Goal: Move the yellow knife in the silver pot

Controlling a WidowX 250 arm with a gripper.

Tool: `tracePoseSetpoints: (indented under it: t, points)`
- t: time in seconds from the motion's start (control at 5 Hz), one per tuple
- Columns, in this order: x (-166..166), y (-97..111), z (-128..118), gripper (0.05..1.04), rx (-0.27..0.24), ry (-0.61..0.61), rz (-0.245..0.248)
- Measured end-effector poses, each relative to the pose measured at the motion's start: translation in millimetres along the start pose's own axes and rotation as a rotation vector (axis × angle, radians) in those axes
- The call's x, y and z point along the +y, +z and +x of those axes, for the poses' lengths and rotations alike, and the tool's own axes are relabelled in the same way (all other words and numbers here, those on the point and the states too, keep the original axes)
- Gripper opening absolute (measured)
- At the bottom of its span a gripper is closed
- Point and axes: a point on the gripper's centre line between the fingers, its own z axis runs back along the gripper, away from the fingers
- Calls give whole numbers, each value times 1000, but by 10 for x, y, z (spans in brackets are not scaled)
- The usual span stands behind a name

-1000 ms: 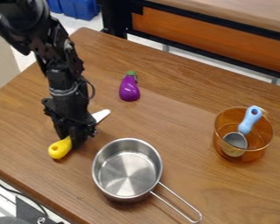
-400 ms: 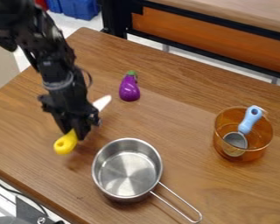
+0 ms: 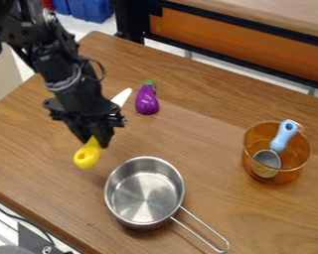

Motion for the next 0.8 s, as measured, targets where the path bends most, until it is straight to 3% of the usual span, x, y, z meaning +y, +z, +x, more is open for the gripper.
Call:
tracePoseSetpoints:
  t: [0.4, 0.8]
  points:
    - [-486, -123, -137, 294, 29, -49, -12]
    - [-598, -382, -323, 294, 35, -60, -24]
